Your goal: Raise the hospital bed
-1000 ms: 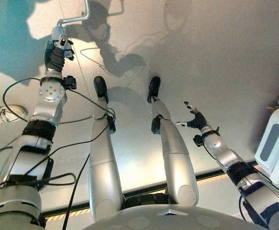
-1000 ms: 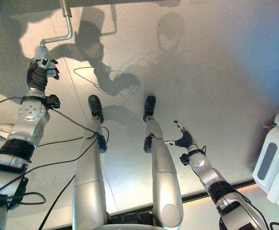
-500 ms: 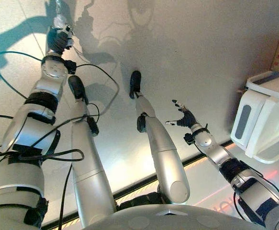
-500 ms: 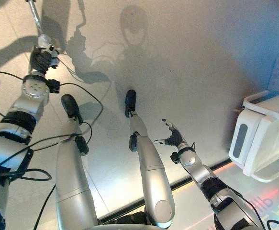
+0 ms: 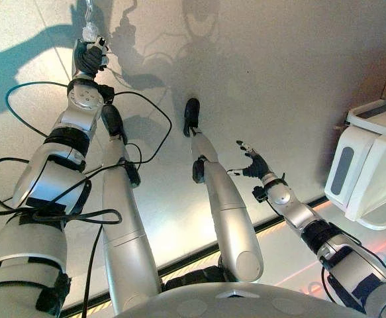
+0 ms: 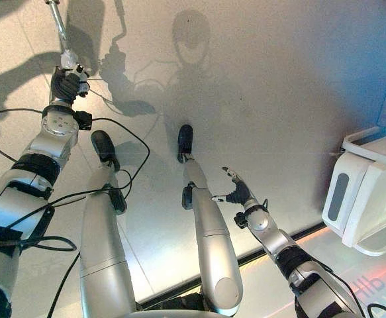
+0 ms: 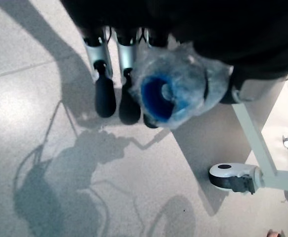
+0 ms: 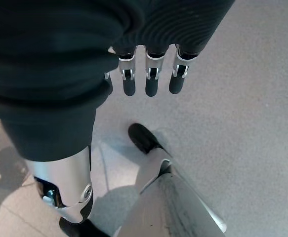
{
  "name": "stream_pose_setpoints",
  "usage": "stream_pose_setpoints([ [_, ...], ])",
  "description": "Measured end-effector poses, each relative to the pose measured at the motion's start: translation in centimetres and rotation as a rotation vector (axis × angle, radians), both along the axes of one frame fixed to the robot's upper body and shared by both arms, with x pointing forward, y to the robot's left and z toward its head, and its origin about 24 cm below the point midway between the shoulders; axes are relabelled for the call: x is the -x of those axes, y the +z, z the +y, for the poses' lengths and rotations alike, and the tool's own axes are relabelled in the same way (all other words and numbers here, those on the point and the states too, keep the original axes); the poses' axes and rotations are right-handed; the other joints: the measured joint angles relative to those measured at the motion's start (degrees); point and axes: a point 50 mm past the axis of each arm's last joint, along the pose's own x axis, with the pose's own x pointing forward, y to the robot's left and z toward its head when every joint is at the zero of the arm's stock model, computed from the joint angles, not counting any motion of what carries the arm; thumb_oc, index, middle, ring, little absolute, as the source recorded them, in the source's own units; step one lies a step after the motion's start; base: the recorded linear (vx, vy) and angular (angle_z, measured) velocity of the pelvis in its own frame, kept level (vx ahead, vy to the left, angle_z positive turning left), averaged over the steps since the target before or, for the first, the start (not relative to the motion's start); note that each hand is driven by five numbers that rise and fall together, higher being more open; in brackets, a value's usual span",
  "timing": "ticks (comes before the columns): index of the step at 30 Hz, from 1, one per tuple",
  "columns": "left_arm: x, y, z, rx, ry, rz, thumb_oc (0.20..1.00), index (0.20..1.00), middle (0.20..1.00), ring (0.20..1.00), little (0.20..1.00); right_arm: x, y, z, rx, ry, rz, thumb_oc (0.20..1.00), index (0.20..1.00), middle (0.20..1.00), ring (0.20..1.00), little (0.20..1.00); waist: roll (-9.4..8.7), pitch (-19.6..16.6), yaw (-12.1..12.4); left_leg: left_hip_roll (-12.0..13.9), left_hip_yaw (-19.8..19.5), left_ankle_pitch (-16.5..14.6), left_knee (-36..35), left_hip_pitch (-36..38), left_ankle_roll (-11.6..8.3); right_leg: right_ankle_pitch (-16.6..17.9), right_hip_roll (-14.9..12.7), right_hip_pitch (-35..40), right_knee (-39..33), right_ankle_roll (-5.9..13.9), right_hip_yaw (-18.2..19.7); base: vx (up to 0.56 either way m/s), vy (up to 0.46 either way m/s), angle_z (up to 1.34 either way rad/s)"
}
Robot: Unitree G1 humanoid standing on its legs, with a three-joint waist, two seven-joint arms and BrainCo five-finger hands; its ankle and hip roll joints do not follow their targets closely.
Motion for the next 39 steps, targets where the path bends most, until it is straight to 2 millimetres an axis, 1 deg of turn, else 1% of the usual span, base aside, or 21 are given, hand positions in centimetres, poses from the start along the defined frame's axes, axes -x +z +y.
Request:
stream_pose_setpoints([
  [8, 0.0, -0.1, 0.1, -0.002, 0.008, -0.001, 0.2, 0.2, 0.2, 0.2, 0.2, 0.0, 0.0, 0.0, 0.0, -0.001, -0.001, 1.0, 1.0, 1.0, 1.0, 1.0, 0.0, 0.0, 0.0, -0.5, 0.1, 0.1, -0.7, 0.5, 0.15, 0.0, -0.3, 0.0, 0.0, 0.08, 0.3, 0.0, 0.0, 0.0],
  [9, 0.0, 0.0, 0.1, -0.002, 0.008, -0.002, 0.429, 0.429, 0.429, 0.429, 0.429, 0.0, 0.0, 0.0, 0.0, -0.001, -0.001, 1.0, 1.0, 1.0, 1.0, 1.0, 0.0, 0.0, 0.1, -0.5, 0.2, 0.1, -0.7, 0.5, 0.15, 0.0, -0.2, 0.0, 0.0, 0.08, 0.3, 0.0, 0.0, 0.0],
  [10, 0.0, -0.1, 0.1, -0.002, 0.009, -0.001, 1.0, 1.0, 1.0, 1.0, 1.0, 0.0, 0.0, 0.0, -0.001, -0.001, -0.002, 1.0, 1.0, 1.0, 1.0, 1.0, 0.0, 0.0, 0.0, -0.5, 0.2, 0.1, -0.8, 0.5, 0.15, 0.0, -0.2, 0.0, 0.0, 0.08, 0.3, 0.0, 0.0, 0.0],
  [13, 0.0, -0.4, 0.1, 0.002, 0.019, 0.019, 1.0, 1.0, 1.0, 1.0, 1.0, 0.0, 0.0, 0.0, 0.0, -0.001, -0.001, 1.0, 1.0, 1.0, 1.0, 1.0, 0.0, 0.0, 0.1, -0.5, 0.2, 0.1, -0.8, 0.5, 0.15, 0.0, -0.2, 0.0, 0.0, 0.08, 0.2, 0.0, 0.0, 0.0],
  [18, 0.3, -1.7, 0.5, 0.003, 0.037, 0.057, 1.0, 1.0, 1.0, 1.0, 1.0, 0.0, 0.0, 0.0, -0.001, 0.0, -0.002, 1.0, 1.0, 1.0, 1.0, 1.0, 0.0, 0.0, 0.1, -0.5, 0.1, 0.3, -0.9, 0.5, 0.22, 0.0, -0.4, 0.0, 0.0, 0.09, 0.2, 0.0, 0.0, 0.0],
  [24, 0.6, -3.0, 1.0, -0.021, 0.06, 0.106, 1.0, 1.0, 1.0, 1.0, 1.0, 0.0, 0.0, 0.0, 0.0, -0.003, -0.003, 1.0, 1.0, 1.0, 1.0, 1.0, 0.0, 0.0, 0.2, -0.8, 0.8, 1.3, -3.2, 2.4, 0.35, 0.0, -1.1, 0.7, 0.1, 0.1, 0.1, -0.01, -0.015, 0.04],
  [29, 0.7, -3.4, 1.1, -0.027, 0.061, 0.118, 1.0, 1.0, 1.0, 1.0, 1.0, 0.0, -0.1, -0.1, 0.002, -0.007, 0.002, 1.0, 1.0, 1.0, 1.0, 1.0, 0.01, 0.0, 0.2, -1.1, 1.3, 2.2, -4.6, 3.3, 0.3, 0.0, -1.3, 0.7, 0.2, 0.08, 0.4, -0.02, -0.012, 0.01],
  [32, 1.0, -4.1, 1.3, -0.026, 0.066, 0.134, 1.0, 1.0, 1.0, 1.0, 1.0, 0.0, -0.2, -0.1, 0.004, -0.01, 0.004, 1.0, 1.0, 1.0, 1.0, 1.0, 0.03, 0.0, 0.4, -1.2, 1.4, 2.2, -4.8, 3.9, 0.25, 0.0, -1.3, 0.8, 0.5, 0.04, 0.8, -0.03, -0.012, -0.01],
  [33, 1.1, -4.5, 1.4, -0.024, 0.068, 0.144, 1.0, 1.0, 1.0, 1.0, 1.0, 0.0, -0.2, -0.1, 0.005, -0.01, 0.006, 1.0, 1.0, 1.0, 1.0, 1.0, 0.05, 0.0, 0.7, -1.2, 1.4, 2.5, -5.0, 4.5, 0.2, 0.0, -1.4, 1.2, 0.6, 0.04, 0.9, -0.05, -0.033, -0.03],
  [34, 1.4, -5.5, 1.5, -0.02, 0.07, 0.169, 1.0, 1.0, 1.0, 1.0, 1.0, 0.1, -0.3, -0.1, 0.005, -0.012, 0.008, 1.0, 1.0, 1.0, 1.0, 1.0, 0.09, 0.1, 1.0, -1.5, 1.6, 2.5, -5.1, 5.4, 0.2, -0.1, -1.4, 1.7, 0.9, 0.05, 1.2, -0.04, -0.023, -0.01],
  [35, 1.4, -5.7, 1.2, -0.01, 0.061, 0.168, 1.0, 1.0, 1.0, 1.0, 1.0, 0.1, -0.4, -0.2, 0.007, -0.016, 0.011, 1.0, 1.0, 1.0, 1.0, 1.0, 0.11, 0.1, 1.2, -1.5, 1.7, 2.5, -5.4, 6.0, 0.16, -0.5, -1.6, 1.8, 1.4, 0.08, 1.4, 0.0, 0.0, 0.0],
  [36, 1.5, -6.4, 0.7, -0.002, 0.042, 0.178, 1.0, 1.0, 1.0, 1.0, 1.0, 0.2, -0.6, -0.4, 0.014, -0.025, 0.02, 1.0, 1.0, 1.0, 1.0, 1.0, 0.19, 0.1, 1.7, -1.6, 1.8, 2.6, -6.0, 7.3, 0.11, -1.0, -1.9, 2.4, 2.4, 0.04, 1.5, -0.01, -0.011, 0.05],
  [38, 1.8, -7.3, 0.5, 0.016, 0.033, 0.19, 1.0, 1.0, 1.0, 1.0, 1.0, 0.3, -1.0, -0.3, 0.018, -0.033, 0.031, 1.0, 1.0, 1.0, 1.0, 1.0, 0.19, 0.1, 1.9, -2.0, 1.7, 2.9, -7.0, 9.0, -0.03, -2.1, -2.3, 3.1, 3.9, 0.03, 1.5, -0.06, -0.023, 0.12],
  [39, 2.4, -8.6, 0.5, 0.042, 0.027, 0.21, 1.0, 1.0, 1.0, 1.0, 1.0, 0.3, -1.4, -0.2, 0.008, -0.055, 0.045, 1.0, 1.0, 1.0, 1.0, 1.0, 0.44, 0.3, 2.7, -2.4, 1.7, 3.1, -7.5, 10.7, -0.16, -2.9, -2.6, 4.0, 5.1, 0.0, 1.6, -0.08, -0.025, 0.15],
])
